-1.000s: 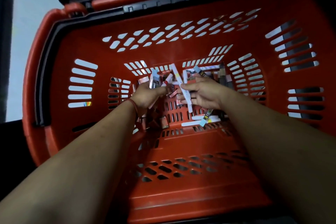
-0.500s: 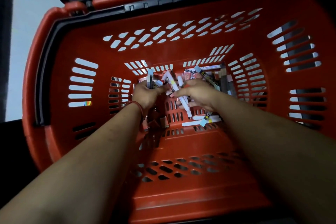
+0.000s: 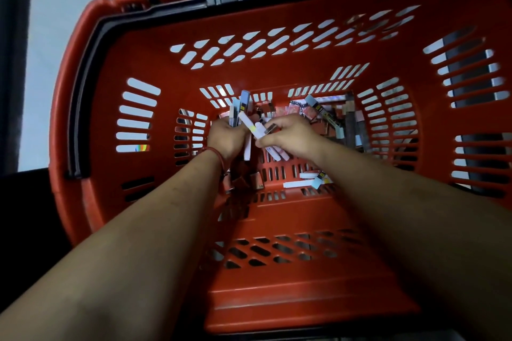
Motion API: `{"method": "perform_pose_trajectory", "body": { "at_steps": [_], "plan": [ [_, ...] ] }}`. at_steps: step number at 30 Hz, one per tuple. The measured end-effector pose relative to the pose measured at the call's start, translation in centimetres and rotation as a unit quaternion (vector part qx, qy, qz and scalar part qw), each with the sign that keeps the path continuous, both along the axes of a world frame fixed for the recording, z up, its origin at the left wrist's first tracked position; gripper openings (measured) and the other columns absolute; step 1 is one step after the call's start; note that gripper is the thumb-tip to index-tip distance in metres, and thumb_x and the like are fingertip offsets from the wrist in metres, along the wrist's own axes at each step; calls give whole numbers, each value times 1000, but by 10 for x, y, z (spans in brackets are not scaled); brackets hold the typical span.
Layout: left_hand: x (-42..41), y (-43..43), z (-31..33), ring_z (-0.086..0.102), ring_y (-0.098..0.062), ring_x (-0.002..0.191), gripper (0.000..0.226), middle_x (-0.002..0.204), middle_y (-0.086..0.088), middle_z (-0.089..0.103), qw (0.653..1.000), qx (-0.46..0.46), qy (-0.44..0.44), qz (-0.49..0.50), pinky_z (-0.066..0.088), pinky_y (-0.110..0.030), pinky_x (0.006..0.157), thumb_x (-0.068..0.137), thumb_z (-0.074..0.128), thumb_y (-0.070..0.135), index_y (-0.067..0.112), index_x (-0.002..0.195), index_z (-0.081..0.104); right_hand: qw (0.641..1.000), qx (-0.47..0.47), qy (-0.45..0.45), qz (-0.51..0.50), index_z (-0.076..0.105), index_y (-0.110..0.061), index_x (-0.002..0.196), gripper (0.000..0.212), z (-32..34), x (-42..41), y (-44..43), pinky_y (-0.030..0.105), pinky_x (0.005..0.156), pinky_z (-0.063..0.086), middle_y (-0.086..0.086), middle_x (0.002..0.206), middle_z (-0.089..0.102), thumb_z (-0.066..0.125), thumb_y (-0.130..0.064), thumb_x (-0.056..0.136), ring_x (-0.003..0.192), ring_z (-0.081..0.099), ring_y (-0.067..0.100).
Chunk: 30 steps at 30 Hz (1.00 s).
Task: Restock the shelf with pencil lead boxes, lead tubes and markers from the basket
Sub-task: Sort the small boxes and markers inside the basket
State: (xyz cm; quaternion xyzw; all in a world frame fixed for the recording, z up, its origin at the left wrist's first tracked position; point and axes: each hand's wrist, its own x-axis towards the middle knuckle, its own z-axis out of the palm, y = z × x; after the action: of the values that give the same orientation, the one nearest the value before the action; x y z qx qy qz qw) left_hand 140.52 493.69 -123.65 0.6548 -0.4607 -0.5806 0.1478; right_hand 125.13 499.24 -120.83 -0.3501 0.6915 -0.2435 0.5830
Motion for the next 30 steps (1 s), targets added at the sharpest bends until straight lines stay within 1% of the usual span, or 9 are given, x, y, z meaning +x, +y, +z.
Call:
{"method": "perform_pose_trajectory", "body": {
  "at_steps": [4,9,11,13,16,20,25,28,30],
  "plan": [
    [-1,0,3,68,-18,69,19,80,-5,76,1000,6,-1,-2,54,-31,64,90,74,32,13,85,76,1000,3,13,1,78,-8,84,14,-1,-1,-1,38,75,58,-4,55,67,82,-6,71,60,64,17],
    [-2,3,6,64,-17,57,31,70,-2,71,999,11,-23,-42,52,-28,57,91,71,39,9,83,72,998,45,-18,-43,78,-10,93,18,-1,-8,-2,22,72,48,-1,97,75,82,-15,76,87,67,12],
    [-2,5,8,51,-16,49,36,61,-2,59,997,5,-37,-74,42,-22,49,92,68,42,10,76,66,999,40,-9,-34,78,-10,99,23,-1,-11,-2,20,72,45,-4,103,73,83,-19,77,91,65,11],
    [-2,5,8,49,-17,51,35,60,-4,56,995,-7,-55,-84,39,-26,51,92,66,42,12,73,64,999,20,37,12,77,-7,94,20,0,-13,-2,22,65,41,0,95,73,81,-19,79,87,65,15],
    [-3,6,8,58,-23,59,45,70,-15,66,992,-19,-76,-101,50,-41,57,88,62,47,3,85,69,998,23,49,25,76,-9,93,18,-1,-14,-1,20,62,40,-2,90,71,82,-18,79,81,63,10],
    [-4,6,10,64,-24,64,48,81,-16,73,987,-42,-90,-126,57,-46,65,84,58,55,9,89,69,998,37,46,31,73,-9,109,34,-3,-11,0,19,63,42,-2,107,68,83,-13,77,94,64,15],
    [-5,9,8,67,-24,73,34,78,-1,71,989,-26,-69,-126,52,-33,65,92,57,51,20,89,68,997,65,-9,-28,73,-13,100,30,-4,-12,-1,17,69,43,-5,101,68,87,-11,73,95,64,12],
    [-5,10,7,65,-15,72,30,82,-1,70,991,-14,-54,-119,47,-26,61,99,56,45,18,95,67,998,46,44,10,74,-10,100,26,-3,-14,0,15,65,40,-10,91,62,85,-14,77,79,57,3],
    [-5,10,6,65,-6,62,25,78,1,67,992,-8,-37,-119,45,-20,52,101,57,41,18,94,65,996,31,76,31,75,-7,95,21,-4,-15,1,16,64,44,-8,84,64,85,-14,78,73,57,2]
  ]
}}
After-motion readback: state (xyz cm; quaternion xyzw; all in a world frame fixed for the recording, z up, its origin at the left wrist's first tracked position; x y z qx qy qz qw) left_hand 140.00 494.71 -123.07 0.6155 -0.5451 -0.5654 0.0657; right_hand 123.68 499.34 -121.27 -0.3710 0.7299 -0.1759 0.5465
